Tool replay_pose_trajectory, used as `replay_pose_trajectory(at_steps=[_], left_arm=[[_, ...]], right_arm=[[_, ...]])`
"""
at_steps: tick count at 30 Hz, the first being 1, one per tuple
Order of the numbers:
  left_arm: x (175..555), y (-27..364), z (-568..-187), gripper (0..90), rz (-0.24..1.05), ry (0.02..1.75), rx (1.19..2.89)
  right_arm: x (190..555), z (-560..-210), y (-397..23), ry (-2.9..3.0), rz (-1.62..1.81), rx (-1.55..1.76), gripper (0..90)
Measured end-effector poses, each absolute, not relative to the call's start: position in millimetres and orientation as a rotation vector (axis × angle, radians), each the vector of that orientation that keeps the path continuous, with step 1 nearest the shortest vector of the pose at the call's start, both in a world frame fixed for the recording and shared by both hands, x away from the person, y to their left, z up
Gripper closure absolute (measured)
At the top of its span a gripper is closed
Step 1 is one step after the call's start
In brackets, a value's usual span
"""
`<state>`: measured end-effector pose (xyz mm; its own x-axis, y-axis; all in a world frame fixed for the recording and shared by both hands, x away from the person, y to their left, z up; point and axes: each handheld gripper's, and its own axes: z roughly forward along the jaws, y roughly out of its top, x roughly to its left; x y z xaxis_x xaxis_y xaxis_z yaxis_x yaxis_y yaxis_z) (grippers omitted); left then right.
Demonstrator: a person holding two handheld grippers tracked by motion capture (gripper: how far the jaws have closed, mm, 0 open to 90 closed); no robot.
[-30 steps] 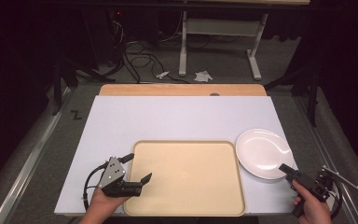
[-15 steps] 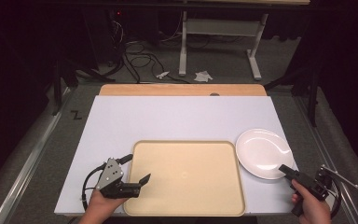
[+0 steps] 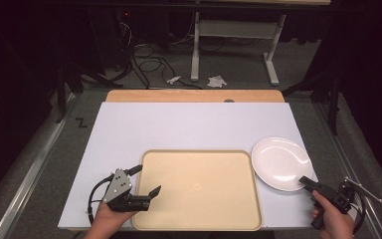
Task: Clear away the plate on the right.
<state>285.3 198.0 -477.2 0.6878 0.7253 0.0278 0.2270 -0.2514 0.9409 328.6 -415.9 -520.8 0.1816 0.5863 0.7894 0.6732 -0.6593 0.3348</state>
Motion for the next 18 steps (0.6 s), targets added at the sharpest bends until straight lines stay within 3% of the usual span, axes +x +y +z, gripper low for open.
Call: replay_pose_trajectory(at_steps=[4,7,8,18], left_arm=[[285.2,197.7,-477.3,13.2,0.567,0.752,1.809],[285.5,197.5,-477.7,13.3,0.569,0.753,1.807],[285.6,197.3,-477.8,13.5,0.566,0.752,1.807],[285.1,197.4,-477.4,13.8,0.567,0.751,1.808]], right_arm=[[330.4,-522.2,-417.7,-1.233,-1.503,-2.326,67.9],[331.2,-523.2,-419.7,-1.228,-1.483,-2.33,74.9],[331.6,-524.5,-420.7,-1.23,-1.465,-2.343,81.6],[331.1,-527.2,-423.3,-1.124,-1.488,-2.354,85.9]])
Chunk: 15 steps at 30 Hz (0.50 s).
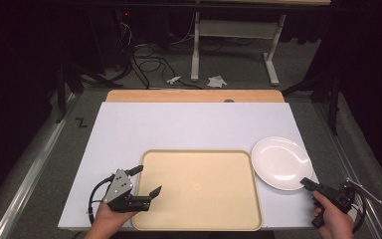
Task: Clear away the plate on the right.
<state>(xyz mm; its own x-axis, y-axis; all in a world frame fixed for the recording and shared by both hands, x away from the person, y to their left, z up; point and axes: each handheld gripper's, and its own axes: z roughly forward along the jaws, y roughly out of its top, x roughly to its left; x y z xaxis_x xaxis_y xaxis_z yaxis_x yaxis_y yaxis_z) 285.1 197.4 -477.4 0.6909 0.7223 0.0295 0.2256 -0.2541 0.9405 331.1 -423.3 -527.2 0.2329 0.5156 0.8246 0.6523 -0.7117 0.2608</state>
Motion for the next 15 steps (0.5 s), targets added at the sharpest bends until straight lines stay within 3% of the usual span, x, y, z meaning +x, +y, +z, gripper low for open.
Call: replay_pose_trajectory(at_steps=[15], left_arm=[[283.9,197.5,-476.7,13.9,0.568,0.752,1.802]], right_arm=[[326.9,-517.9,-427.9,-1.043,-1.578,-2.355,88.6]])
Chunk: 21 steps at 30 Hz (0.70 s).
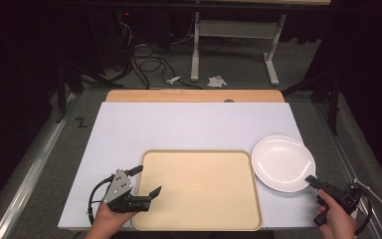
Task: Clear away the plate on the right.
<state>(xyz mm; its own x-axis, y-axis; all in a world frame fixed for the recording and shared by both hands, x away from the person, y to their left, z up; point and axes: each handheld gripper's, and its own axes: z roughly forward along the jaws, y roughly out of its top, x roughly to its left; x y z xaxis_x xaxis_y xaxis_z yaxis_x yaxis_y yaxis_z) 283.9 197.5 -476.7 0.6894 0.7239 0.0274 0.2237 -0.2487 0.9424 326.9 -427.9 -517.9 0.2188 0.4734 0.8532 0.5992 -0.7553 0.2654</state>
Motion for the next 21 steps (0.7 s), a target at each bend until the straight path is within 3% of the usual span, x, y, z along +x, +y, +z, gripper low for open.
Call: replay_pose_trajectory(at_steps=[21], left_arm=[[284.0,200.6,-475.4,13.3,0.578,0.756,1.78]], right_arm=[[324.2,-496.1,-422.4,-1.154,-1.684,-2.296,88.4]])
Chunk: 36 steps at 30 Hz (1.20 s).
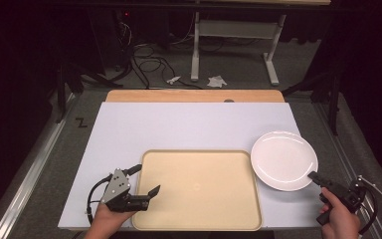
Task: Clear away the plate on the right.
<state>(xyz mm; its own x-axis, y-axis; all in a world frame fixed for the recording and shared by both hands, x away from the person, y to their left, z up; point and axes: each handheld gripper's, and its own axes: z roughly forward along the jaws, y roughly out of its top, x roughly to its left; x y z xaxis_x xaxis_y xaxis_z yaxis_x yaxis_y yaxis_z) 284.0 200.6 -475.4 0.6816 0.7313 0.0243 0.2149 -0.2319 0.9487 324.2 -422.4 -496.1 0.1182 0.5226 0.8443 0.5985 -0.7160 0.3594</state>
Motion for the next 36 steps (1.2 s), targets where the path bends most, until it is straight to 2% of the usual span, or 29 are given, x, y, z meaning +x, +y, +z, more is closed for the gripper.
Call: replay_pose_trajectory(at_steps=[12,17,23,36], left_arm=[[285.0,205.2,-475.1,8.0,0.593,0.784,1.757],[285.9,207.6,-474.4,0.2,0.613,0.809,1.741],[285.7,208.9,-474.1,0.2,0.629,0.82,1.722],[286.0,211.8,-475.3,0.2,0.619,0.823,1.711]], right_arm=[[335.2,-478.5,-408.6,-1.252,-1.671,-2.258,88.5],[346.4,-467.8,-399.1,-1.288,-1.68,-2.24,88.5],[358.0,-465.4,-383.4,-1.299,-1.693,-2.183,88.5],[381.2,-470.1,-320.8,-1.4,-1.646,-2.032,88.6]])
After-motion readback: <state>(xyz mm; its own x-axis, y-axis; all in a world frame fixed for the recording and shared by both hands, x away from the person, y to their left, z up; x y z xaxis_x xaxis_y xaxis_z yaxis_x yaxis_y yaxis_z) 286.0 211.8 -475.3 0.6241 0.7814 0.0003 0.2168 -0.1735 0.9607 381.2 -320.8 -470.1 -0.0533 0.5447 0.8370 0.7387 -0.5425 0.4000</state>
